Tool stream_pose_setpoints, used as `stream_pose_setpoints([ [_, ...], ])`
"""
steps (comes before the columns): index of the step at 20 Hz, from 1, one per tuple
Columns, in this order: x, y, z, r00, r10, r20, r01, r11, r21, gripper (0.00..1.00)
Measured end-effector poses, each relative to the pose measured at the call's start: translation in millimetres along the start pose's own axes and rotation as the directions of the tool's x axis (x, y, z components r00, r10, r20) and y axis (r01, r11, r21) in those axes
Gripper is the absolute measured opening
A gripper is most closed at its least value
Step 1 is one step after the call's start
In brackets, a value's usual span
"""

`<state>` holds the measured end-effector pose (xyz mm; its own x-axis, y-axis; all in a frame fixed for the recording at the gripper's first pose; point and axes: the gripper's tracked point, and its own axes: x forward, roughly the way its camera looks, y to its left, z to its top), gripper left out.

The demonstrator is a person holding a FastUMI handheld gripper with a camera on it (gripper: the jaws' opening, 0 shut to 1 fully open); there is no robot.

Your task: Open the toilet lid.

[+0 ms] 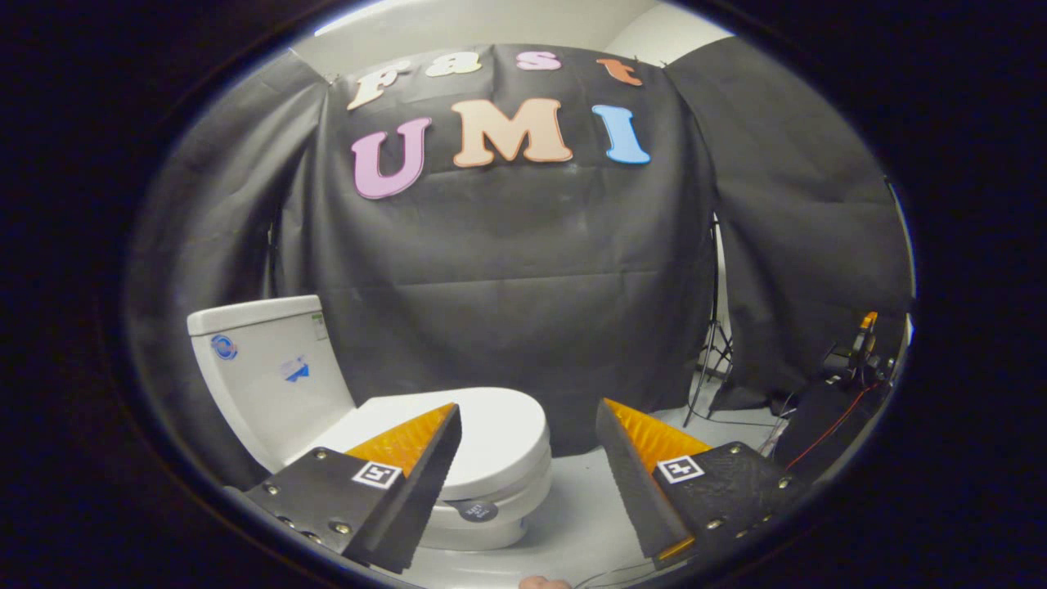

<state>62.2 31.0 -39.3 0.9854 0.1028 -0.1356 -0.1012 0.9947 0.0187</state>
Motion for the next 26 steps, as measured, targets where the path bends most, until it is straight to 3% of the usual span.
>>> stream_pose_setpoints([
  [10,22,26,-67,0.972,0.030,-0.232,0.000,0.992,0.129,0.98],
  [16,28,44,-110,0.927,0.084,-0.365,0.021,0.961,0.275,0.99],
  [21,39,37,-155,0.875,0.091,-0.475,0.144,0.889,0.435,0.99],
  [26,40,50,-189,0.806,0.177,-0.565,0.248,0.766,0.594,0.97],
])
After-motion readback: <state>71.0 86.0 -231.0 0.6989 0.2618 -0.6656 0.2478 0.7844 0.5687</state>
